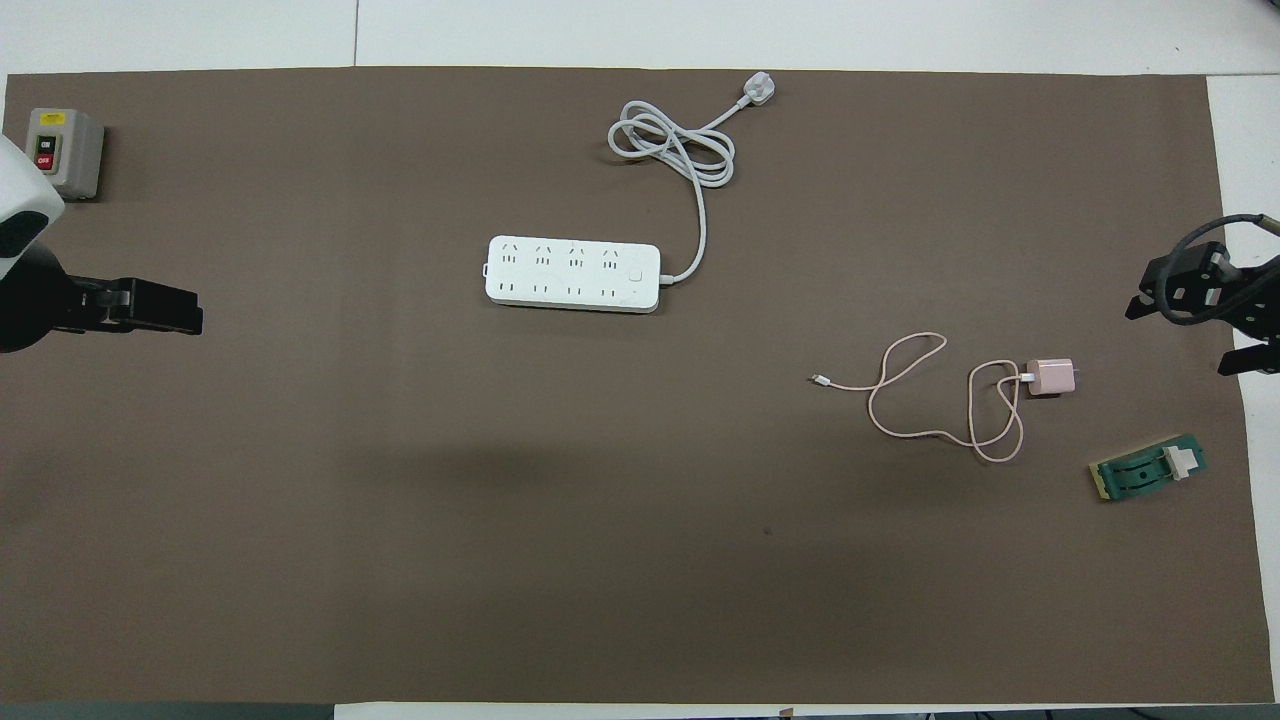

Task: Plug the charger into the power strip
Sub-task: 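Lower the right gripper onto the pink charger while the left gripper advances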

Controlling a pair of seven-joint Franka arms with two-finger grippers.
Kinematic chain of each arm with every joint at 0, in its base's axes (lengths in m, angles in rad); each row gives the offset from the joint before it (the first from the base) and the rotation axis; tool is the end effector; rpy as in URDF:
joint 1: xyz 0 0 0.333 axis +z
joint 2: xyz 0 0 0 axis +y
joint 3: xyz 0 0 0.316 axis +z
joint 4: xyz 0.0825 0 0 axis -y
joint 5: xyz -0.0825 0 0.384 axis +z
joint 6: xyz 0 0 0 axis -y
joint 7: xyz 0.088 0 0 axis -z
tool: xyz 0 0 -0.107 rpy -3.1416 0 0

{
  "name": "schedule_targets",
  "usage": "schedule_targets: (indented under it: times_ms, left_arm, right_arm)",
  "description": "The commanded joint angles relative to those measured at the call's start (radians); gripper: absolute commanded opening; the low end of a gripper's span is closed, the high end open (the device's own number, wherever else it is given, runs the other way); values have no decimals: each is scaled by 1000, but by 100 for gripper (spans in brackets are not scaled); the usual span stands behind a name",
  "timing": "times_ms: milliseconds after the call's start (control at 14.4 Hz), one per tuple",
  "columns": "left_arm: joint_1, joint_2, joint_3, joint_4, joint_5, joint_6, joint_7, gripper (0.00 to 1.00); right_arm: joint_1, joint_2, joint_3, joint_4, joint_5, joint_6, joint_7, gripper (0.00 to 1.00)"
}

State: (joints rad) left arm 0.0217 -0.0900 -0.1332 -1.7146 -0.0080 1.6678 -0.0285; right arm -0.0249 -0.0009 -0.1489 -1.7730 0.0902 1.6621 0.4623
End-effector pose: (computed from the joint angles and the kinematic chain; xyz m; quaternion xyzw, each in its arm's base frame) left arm 0.5307 -0.0633 0.6133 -0.9989 0.0410 -0.0213 0.0005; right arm 0.5440 -0.0865 0.5375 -0.9454 0.3182 0.0608 0.0363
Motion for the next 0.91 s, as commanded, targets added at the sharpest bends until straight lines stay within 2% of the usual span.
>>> schedule_targets:
  times_ms: [0,139,278,627,835]
  left_arm:
    - [-2,80,-8,68,-14,18,-75,100]
    - [-6,125,-17,127,-17,-20,-140,100]
    - [-6,116,-16,124,-15,-51,-133,100]
    - [-6,112,-16,128,-15,-92,-110,100]
    - [6,111,-8,154,-46,-92,-117,100]
  right_arm:
    - [-62,48,5,-6,89,1,84,100]
    - [-88,77,5,-13,132,-13,169,100]
    - [-124,104,5,-23,213,-7,261,100]
    - [-136,177,3,-23,327,13,479,100]
    - [-177,215,2,-23,400,62,503,100]
